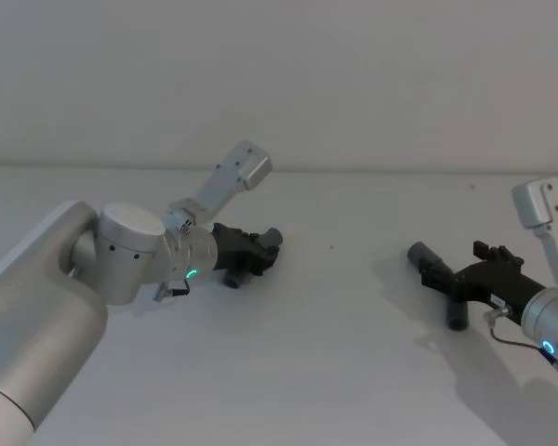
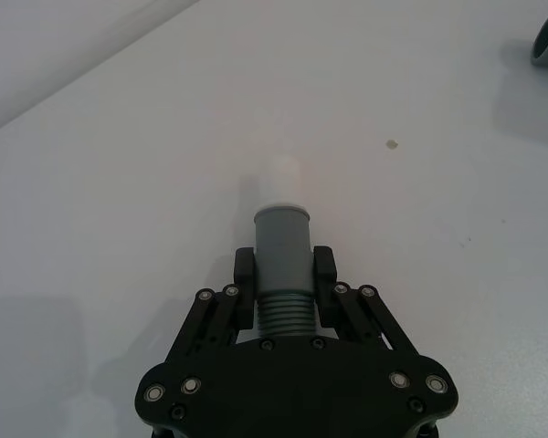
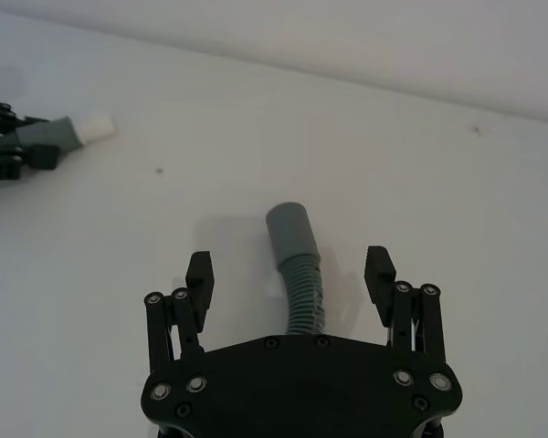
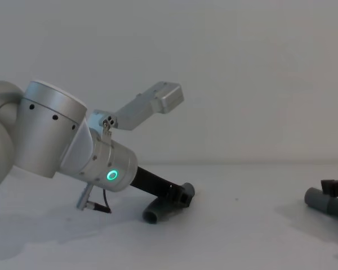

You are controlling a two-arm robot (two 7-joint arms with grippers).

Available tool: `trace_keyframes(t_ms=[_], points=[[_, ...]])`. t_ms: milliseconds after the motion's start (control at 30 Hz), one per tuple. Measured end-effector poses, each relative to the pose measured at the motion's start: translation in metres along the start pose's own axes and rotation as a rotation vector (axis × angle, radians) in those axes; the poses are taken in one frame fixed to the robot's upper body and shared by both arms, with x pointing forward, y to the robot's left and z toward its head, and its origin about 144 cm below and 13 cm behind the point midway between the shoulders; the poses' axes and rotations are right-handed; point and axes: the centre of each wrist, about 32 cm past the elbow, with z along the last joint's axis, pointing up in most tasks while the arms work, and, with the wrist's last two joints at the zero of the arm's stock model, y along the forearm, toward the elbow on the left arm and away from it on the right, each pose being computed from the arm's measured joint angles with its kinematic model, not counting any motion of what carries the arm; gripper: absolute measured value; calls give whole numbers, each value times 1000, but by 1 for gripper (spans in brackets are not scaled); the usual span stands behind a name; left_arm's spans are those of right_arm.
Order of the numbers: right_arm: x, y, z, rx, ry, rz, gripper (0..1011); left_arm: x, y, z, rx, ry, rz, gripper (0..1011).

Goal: Use both hands to pick up one end of the pipe from the table, align the ends, and insert them.

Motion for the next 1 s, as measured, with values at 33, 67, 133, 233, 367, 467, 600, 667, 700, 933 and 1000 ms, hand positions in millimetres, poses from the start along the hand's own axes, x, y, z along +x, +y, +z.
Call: trace_keyframes(t_ms=[33,67,133,233,367,467,600,667,700,933,1000], points=[[1,1,0,-4,1,-2,1003,0,0,0,0,0,0,355],[1,1,0,-8,1,-3,1003,0,0,0,0,0,0,355],[2,3,0,-21,4,-8,1003,0,0,0,0,0,0,355],[4,5,0,-35,9,-15,1003,0,0,0,0,0,0,355],[6,9,-1,-54,18,-28,1003,0,0,0,0,0,0,355],[7,11,-2,-62,22,-33,1003,0,0,0,0,0,0,355],[8,14,-3,-74,28,-41,1003,0,0,0,0,0,0,355],[8,15,-3,-80,32,-45,1003,0,0,0,0,0,0,356],[8,16,-3,-85,34,-48,1003,0,0,0,0,0,0,355],[9,19,-4,-97,40,-56,1003,0,0,0,0,0,0,355],[9,19,-4,-100,41,-59,1003,0,0,0,0,0,0,355]])
